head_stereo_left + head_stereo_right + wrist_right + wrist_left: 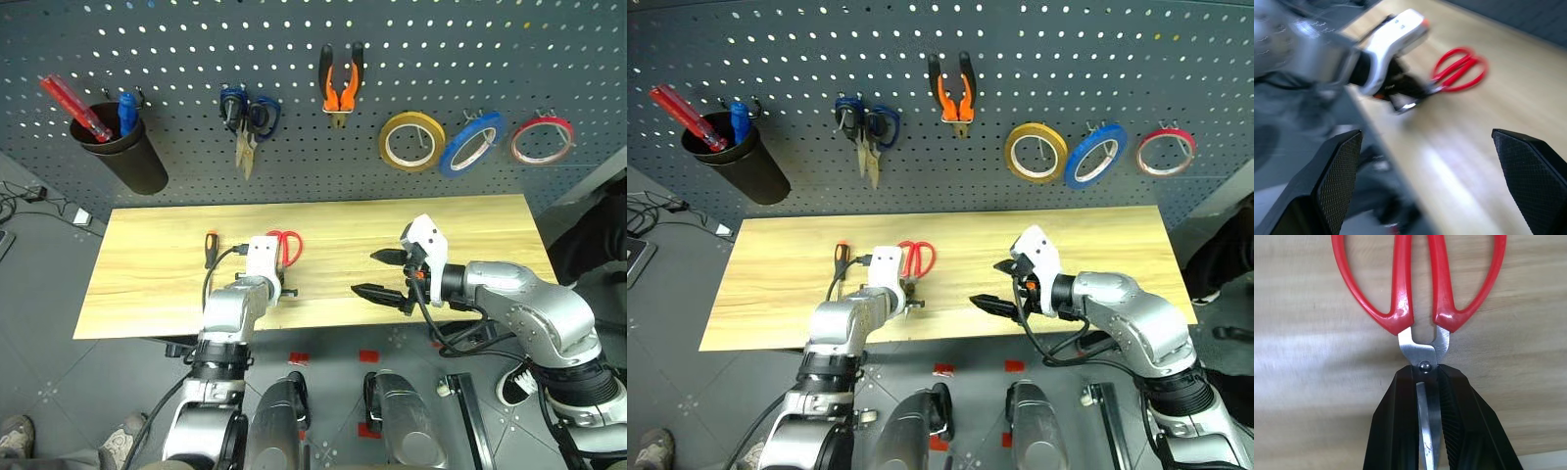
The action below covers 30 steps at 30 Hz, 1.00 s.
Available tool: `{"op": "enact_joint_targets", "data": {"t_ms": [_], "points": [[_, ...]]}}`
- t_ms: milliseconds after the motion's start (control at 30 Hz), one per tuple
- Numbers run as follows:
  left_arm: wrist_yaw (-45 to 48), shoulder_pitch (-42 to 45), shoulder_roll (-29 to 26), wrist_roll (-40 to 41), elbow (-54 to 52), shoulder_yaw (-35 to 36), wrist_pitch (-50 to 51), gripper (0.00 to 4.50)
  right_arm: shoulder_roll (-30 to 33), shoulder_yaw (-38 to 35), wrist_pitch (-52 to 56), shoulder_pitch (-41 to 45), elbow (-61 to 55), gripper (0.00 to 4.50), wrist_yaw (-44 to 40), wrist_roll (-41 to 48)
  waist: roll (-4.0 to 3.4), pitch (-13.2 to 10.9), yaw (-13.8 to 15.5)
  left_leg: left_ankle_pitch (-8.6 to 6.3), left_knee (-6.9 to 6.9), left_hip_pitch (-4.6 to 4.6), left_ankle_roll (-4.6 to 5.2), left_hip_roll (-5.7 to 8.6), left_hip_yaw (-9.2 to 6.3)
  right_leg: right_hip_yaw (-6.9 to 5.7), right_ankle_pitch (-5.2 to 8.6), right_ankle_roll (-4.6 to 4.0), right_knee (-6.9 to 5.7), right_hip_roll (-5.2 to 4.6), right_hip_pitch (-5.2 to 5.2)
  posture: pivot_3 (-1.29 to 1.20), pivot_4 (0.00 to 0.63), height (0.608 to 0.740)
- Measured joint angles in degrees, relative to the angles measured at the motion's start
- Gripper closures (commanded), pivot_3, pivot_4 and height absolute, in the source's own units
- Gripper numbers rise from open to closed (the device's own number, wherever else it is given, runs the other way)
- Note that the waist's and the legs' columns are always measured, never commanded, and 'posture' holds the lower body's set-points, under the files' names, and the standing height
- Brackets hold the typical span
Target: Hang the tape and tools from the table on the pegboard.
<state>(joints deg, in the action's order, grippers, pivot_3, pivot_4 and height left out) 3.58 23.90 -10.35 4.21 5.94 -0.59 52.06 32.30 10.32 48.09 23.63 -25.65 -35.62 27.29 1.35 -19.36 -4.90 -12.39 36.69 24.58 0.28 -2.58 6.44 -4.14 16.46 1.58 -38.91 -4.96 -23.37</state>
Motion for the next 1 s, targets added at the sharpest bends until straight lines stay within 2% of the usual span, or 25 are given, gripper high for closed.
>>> {"op": "enact_joint_targets", "data": {"t_ms": [233,500,767,1000], "points": [[2.02,-8.69,-6.65,-6.49,-11.09,-5.93,-19.05,4.22,-5.49,3.02,-10.62,-3.52,-6.19,0.00,9.02,-10.99,0.14,-0.08,-0.19,0.00,-0.13,0.28,-0.05,-0.03,0.11,0.07,0.03,0.00,0.24,-0.01,-0.29,-0.24,0.343,0.740],[0.48,-17.92,-11.07,-13.65,-22.00,-5.54,-38.97,4.22,-9.10,5.71,-19.68,-5.24,-12.52,0.00,10.30,-15.17,0.24,-0.13,-0.21,-0.02,-0.31,0.26,-0.02,-0.02,0.10,0.04,0.03,-0.01,0.41,-0.04,-0.27,-0.23,0.342,0.740],[1.12,-25.56,-12.03,-15.61,-34.62,-0.16,-41.37,4.22,-8.79,4.55,-26.96,-5.11,-11.76,0.00,8.94,-17.30,0.24,-0.13,-0.15,-0.03,-0.35,0.27,-0.01,-0.02,0.08,0.00,0.05,-0.02,0.42,-0.02,-0.27,-0.19,0.322,0.740],[1.90,-22.52,-11.61,-16.01,-37.00,2.16,-39.90,4.22,-9.60,4.26,-29.48,-3.87,-8.79,0.00,8.12,-18.26,0.27,-0.12,0.05,-0.03,-0.32,0.27,0.00,0.00,0.08,-0.02,0.05,-0.02,0.38,0.00,-0.25,-0.17,0.308,0.740]]}}
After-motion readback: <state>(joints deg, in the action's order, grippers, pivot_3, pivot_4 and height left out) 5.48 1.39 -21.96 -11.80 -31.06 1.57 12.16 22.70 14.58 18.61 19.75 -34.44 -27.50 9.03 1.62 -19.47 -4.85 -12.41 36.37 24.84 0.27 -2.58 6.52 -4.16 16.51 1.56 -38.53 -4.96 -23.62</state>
